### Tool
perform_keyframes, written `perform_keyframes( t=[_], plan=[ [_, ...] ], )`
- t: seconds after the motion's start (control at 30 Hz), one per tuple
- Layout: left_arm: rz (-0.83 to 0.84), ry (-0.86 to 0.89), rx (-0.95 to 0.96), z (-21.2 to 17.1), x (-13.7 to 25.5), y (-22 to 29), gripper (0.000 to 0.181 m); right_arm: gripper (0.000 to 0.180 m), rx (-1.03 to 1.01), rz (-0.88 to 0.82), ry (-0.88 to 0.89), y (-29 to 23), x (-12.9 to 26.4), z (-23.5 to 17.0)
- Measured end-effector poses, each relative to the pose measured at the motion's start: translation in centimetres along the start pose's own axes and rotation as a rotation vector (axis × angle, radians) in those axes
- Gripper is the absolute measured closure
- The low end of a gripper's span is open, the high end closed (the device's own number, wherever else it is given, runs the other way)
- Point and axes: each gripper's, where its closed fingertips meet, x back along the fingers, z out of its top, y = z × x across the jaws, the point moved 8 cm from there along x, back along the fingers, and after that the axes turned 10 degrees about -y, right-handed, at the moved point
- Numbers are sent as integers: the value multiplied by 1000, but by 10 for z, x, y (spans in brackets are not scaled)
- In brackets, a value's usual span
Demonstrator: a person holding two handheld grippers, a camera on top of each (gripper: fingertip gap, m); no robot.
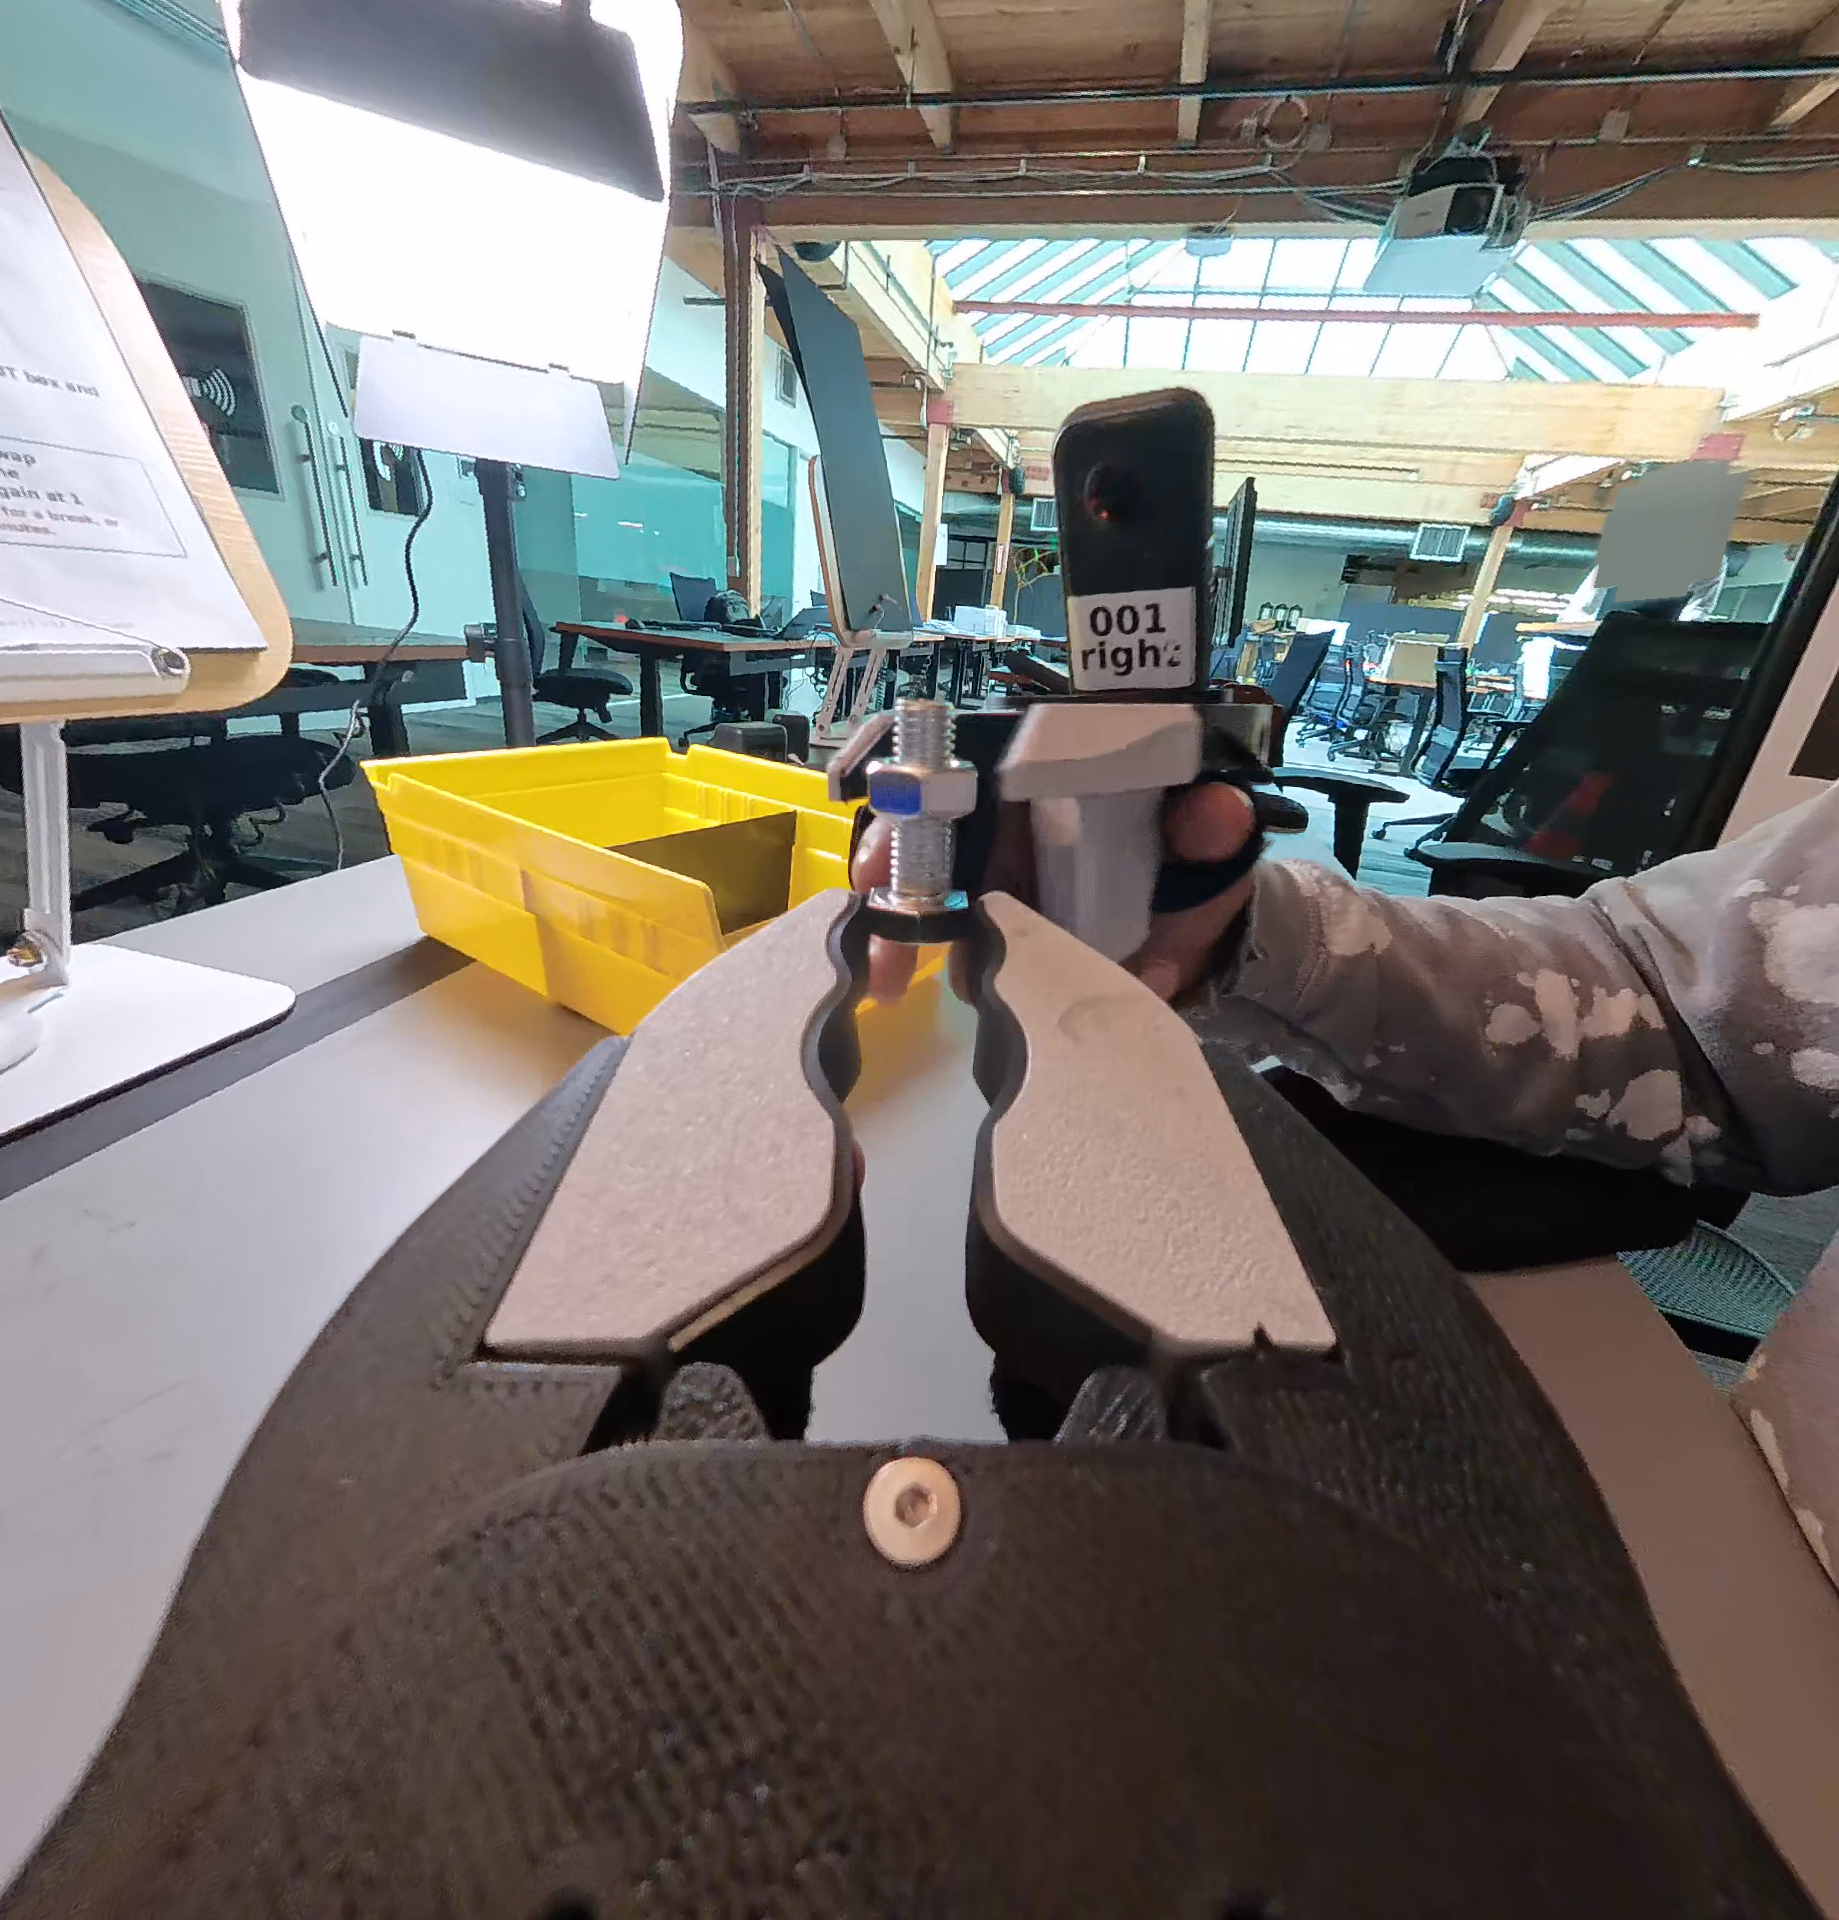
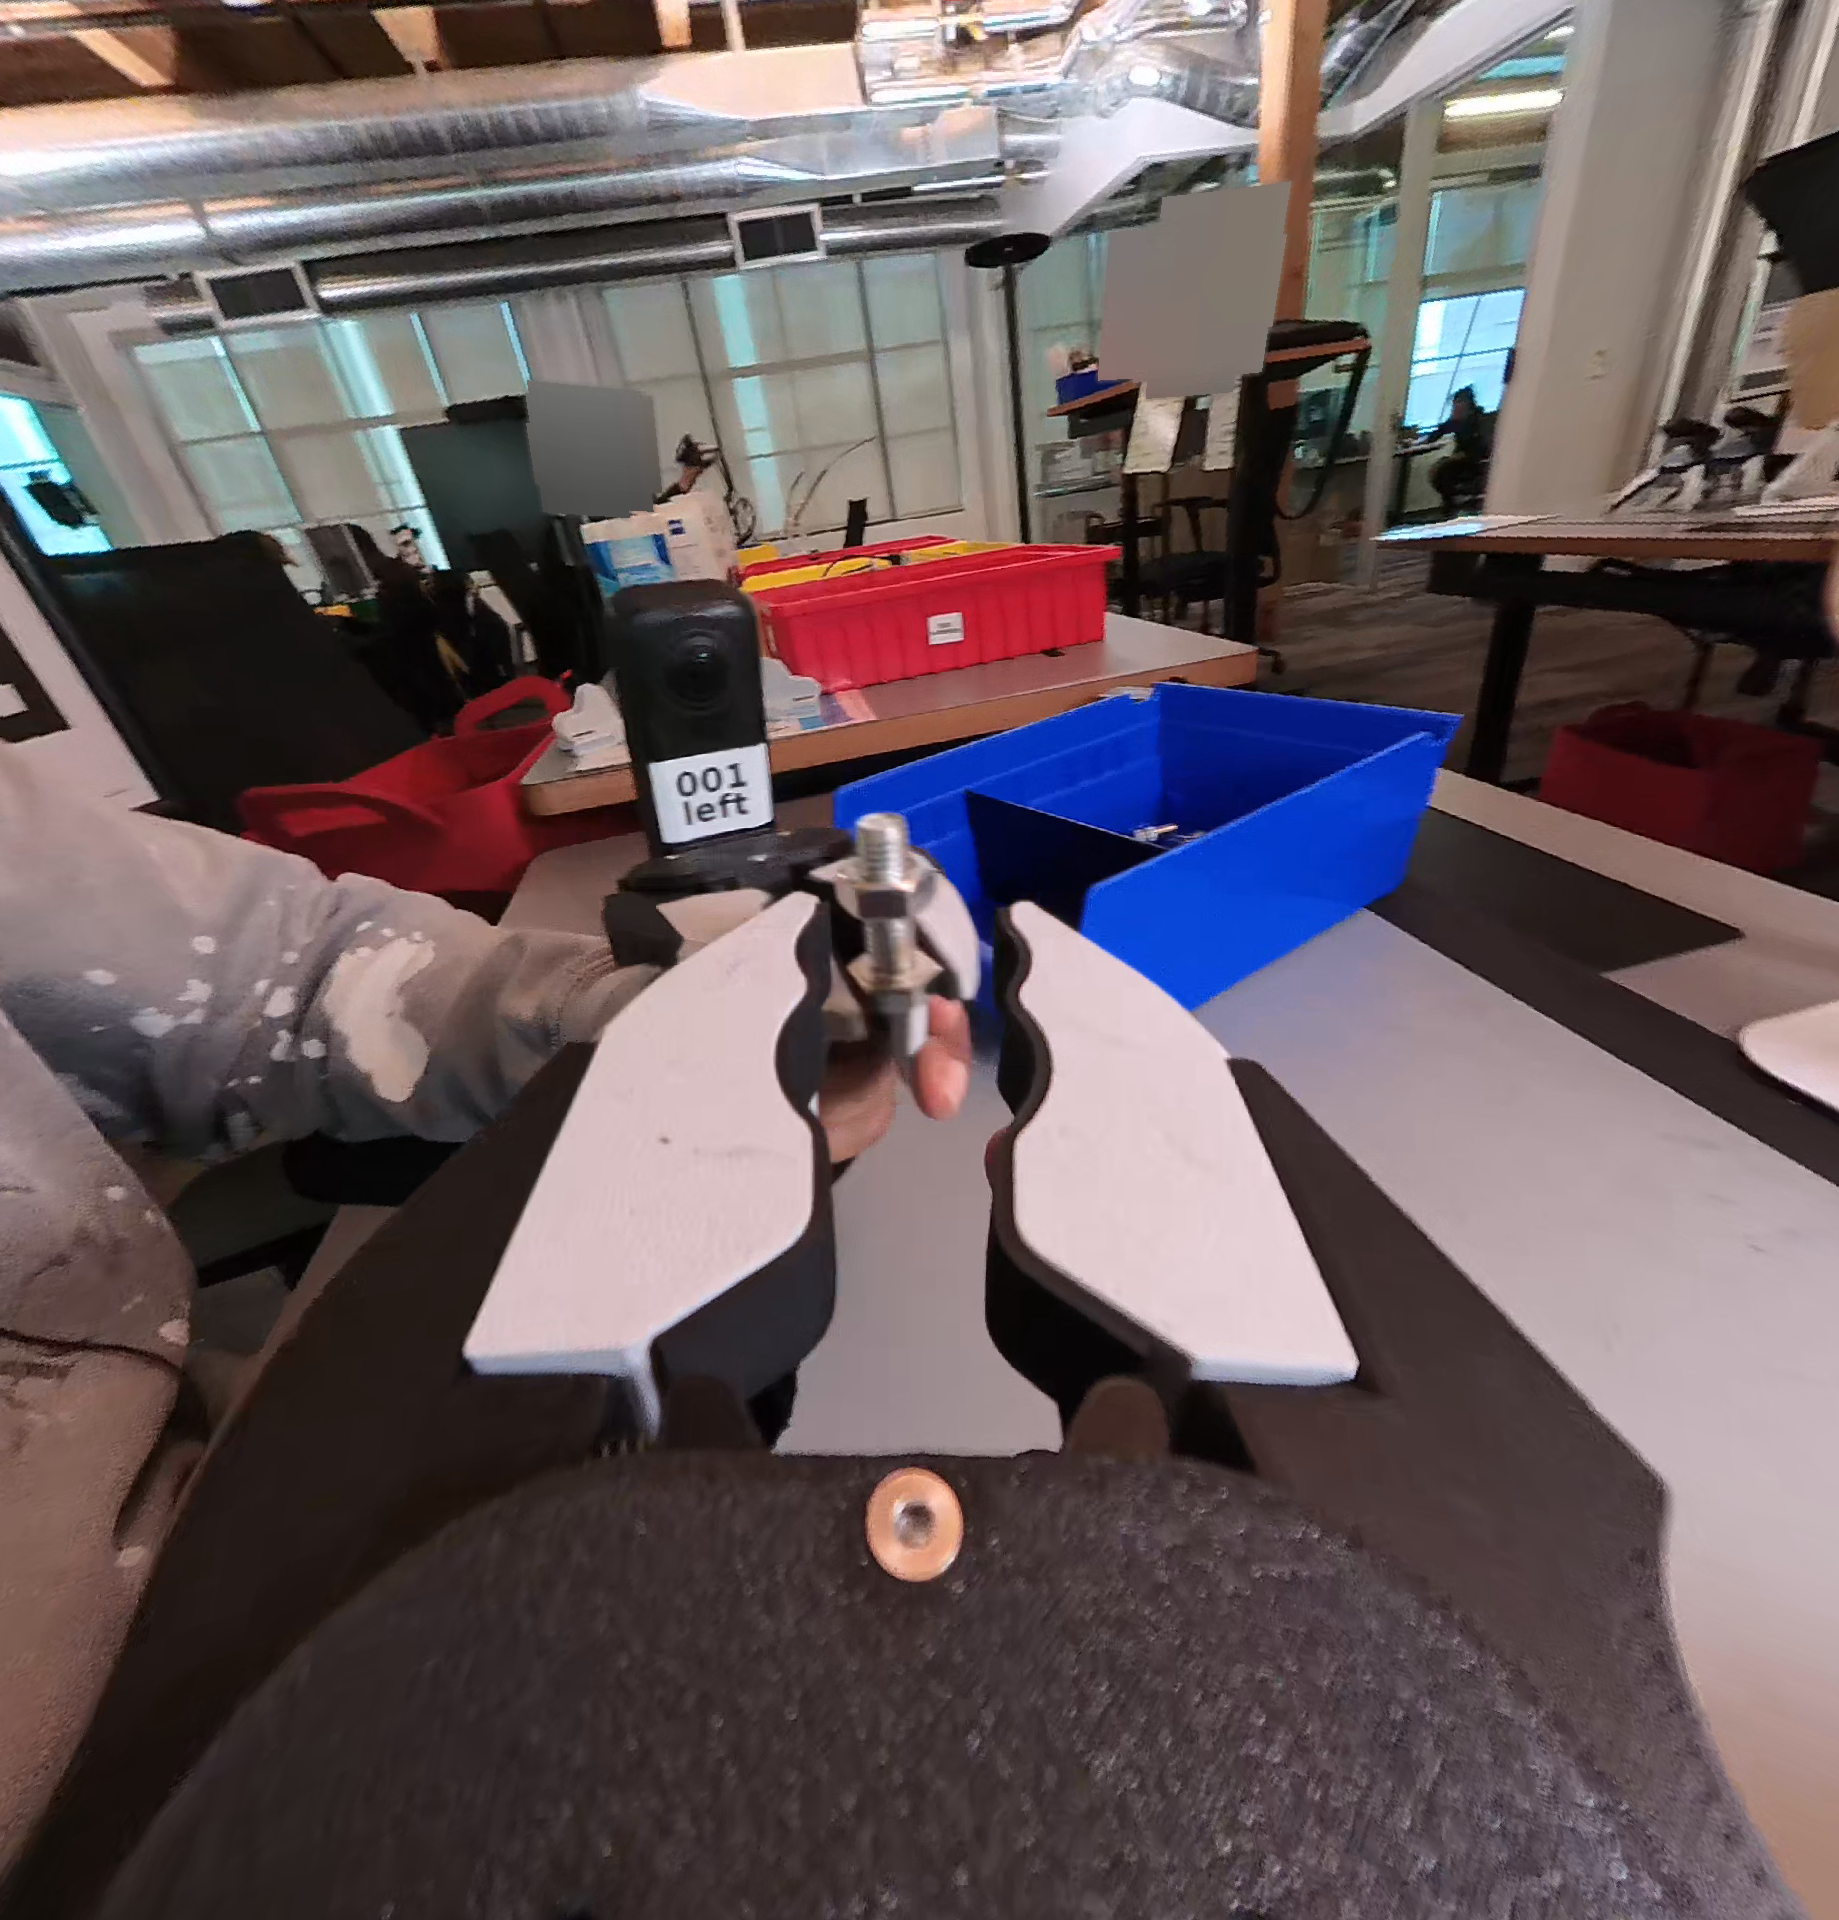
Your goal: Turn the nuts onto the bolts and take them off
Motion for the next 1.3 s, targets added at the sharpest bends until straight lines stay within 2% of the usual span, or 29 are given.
perform_keyframes(
  t=[0.17, 0.2, 0.3, 0.47, 0.6, 0.63, 0.67, 0.77, 0.93, 1.03, 1.07, 1.13, 1.3],
  plan=[
    [-3, -2, -3, 1, 0, 1, 162, 152, -31, 1, 6, 3, -2, -3],
    [-15, 16, 2, 2, 2, 0, 163, 167, -66, -31, 21, 9, 2, -3],
    [-11, 24, -2, 4, 4, -1, 163, 162, -87, -56, 41, 18, 10, -3],
    [-13, 8, -3, 1, 0, 1, 163, 149, -50, 33, 39, -1, -3, 1],
    [-26, 11, 0, 1, 0, 2, 162, 150, -36, 6, 21, 2, -1, 0],
    [-50, 33, 4, 3, 2, 2, 163, 164, -61, -45, 33, 10, 4, -1],
    [-67, 47, 9, 5, 4, 2, 163, 164, -79, -79, 57, 18, 10, -1],
    [-48, 45, -4, 7, 4, 2, 162, 159, -92, -60, 65, 21, 17, 1],
    [-44, 28, 0, 2, 0, 3, 162, 150, -44, 39, 36, -3, -2, 1],
    [-54, 29, 5, 3, 1, 4, 162, 149, -58, 35, 39, 0, -1, 1],
    [-70, 47, 17, 4, 2, 3, 163, 164, -89, -8, 49, 7, 3, 1],
    [-91, 71, 26, 8, 5, 3, 163, 171, -131, -73, 91, 20, 13, 0],
    [-76, 62, 29, 5, 4, 2, 163, 157, -79, 25, 75, 5, 7, 3]
  ],
)
